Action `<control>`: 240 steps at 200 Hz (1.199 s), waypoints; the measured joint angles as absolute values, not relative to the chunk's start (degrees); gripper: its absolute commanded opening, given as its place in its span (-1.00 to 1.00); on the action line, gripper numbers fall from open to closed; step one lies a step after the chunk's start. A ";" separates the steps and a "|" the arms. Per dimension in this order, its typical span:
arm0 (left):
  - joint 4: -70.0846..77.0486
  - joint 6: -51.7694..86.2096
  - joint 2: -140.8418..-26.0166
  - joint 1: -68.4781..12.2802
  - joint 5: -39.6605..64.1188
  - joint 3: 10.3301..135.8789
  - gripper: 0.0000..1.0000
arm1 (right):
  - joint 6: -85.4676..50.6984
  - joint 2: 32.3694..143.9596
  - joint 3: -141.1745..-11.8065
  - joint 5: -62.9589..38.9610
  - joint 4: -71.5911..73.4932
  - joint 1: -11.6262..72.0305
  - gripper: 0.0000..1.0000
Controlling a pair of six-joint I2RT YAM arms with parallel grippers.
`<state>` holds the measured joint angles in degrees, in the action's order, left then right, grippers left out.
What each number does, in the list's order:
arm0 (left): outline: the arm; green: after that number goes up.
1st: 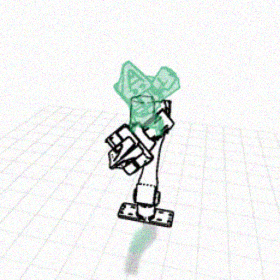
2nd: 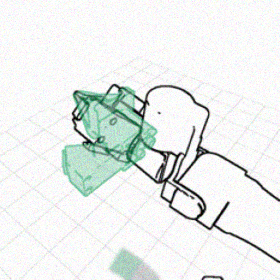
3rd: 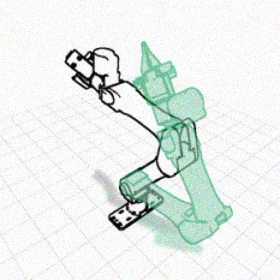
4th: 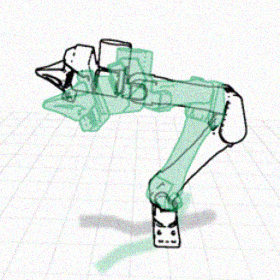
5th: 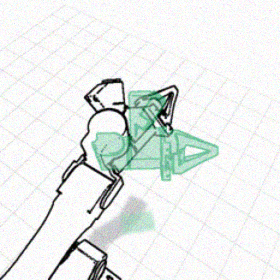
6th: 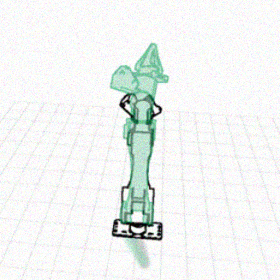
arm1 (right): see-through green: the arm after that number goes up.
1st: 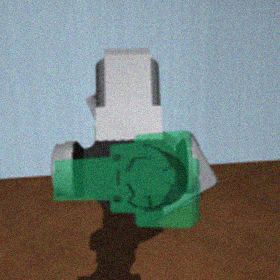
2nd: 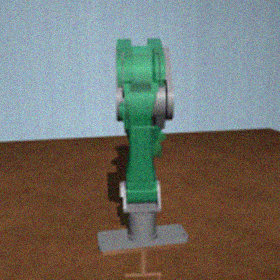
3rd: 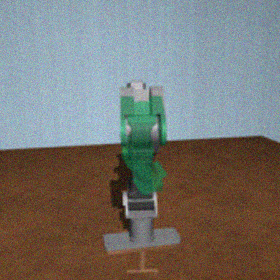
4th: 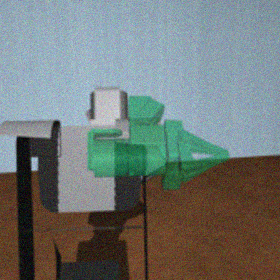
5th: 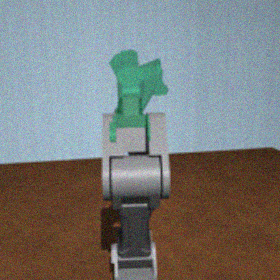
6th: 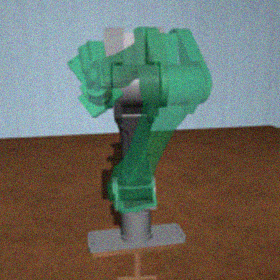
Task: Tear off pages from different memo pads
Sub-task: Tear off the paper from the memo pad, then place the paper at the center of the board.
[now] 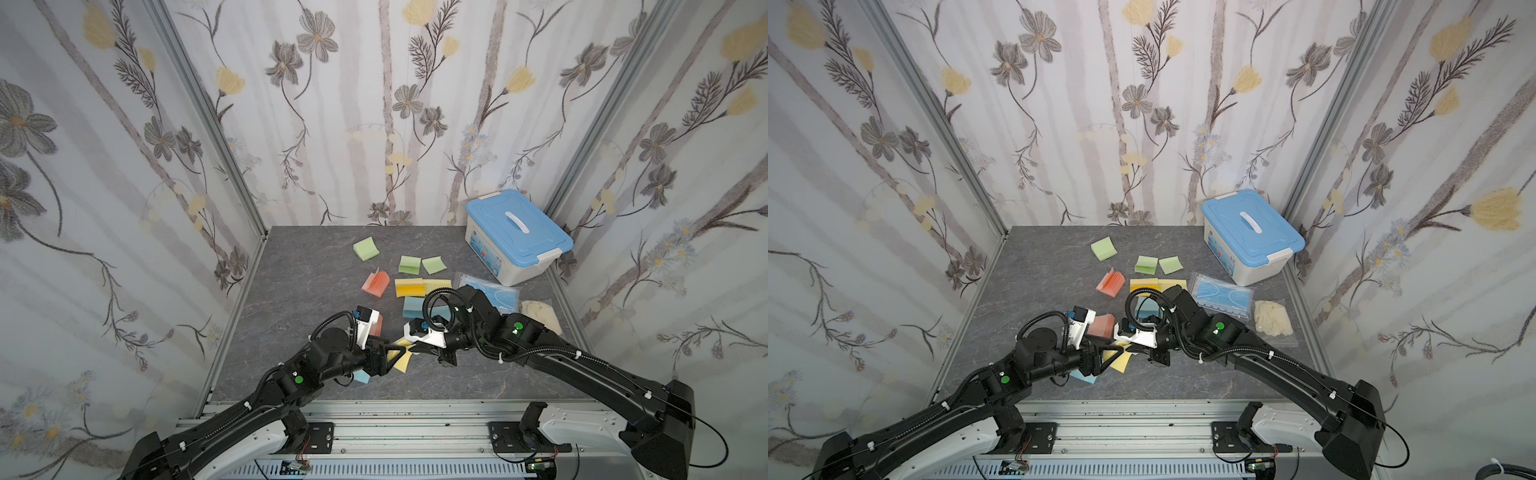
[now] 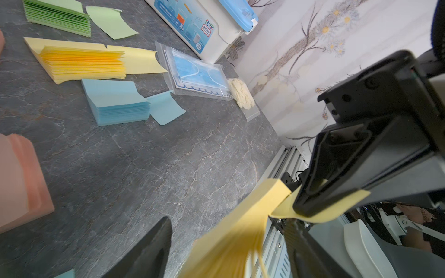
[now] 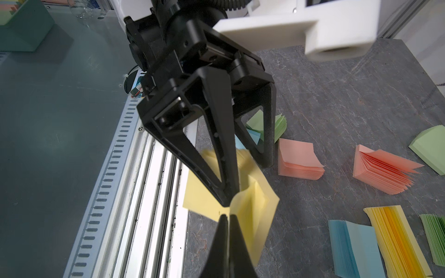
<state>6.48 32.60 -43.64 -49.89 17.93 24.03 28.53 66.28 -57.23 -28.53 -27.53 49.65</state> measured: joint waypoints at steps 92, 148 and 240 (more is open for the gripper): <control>6.37 32.05 -41.32 -51.55 16.08 23.33 -0.66 | 28.45 64.45 -56.93 -25.41 -27.49 49.63 -1.00; 2.42 31.97 -40.10 -51.62 10.85 23.38 -1.00 | 28.05 63.59 -57.06 -20.27 -27.24 49.60 -1.00; -10.07 35.20 -33.28 -51.53 -4.80 23.99 -1.00 | 35.11 65.10 -57.95 2.35 -27.33 49.58 -1.00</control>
<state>-10.07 35.20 -33.28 -51.53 -4.80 23.99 35.11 65.10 -57.95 2.35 -27.33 49.58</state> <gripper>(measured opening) 0.087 0.049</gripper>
